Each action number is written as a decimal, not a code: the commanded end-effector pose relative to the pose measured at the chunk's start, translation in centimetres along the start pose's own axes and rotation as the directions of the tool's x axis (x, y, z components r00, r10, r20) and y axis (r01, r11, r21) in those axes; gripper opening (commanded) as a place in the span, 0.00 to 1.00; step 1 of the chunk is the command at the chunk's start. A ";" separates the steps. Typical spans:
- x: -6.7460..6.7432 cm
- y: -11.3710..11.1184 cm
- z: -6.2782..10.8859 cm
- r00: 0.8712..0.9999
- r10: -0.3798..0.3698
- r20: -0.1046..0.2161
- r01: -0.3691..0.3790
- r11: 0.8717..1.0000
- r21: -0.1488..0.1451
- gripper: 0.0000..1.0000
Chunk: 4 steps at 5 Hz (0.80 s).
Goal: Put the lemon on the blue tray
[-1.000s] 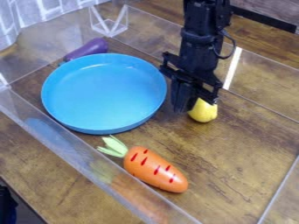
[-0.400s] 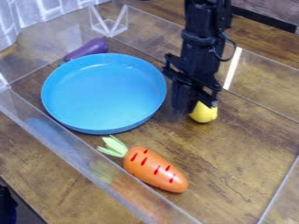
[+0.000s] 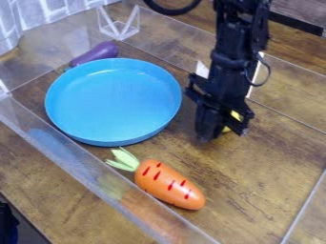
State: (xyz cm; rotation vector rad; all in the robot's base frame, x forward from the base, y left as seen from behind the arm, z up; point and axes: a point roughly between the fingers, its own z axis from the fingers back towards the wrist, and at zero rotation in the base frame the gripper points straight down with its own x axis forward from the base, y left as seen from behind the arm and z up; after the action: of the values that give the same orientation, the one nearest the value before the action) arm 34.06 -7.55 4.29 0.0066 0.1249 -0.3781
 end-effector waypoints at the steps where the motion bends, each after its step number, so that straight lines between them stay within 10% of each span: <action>1: -0.3 0.0 2.8 0.995 -0.023 0.096 0.021 0.999 0.031 0.00; 4: -0.2 0.8 2.3 0.992 -0.045 0.116 0.039 0.998 0.056 0.00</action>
State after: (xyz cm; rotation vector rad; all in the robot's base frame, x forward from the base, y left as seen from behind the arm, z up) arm 34.11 -7.01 5.17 0.0337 0.0444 -0.4291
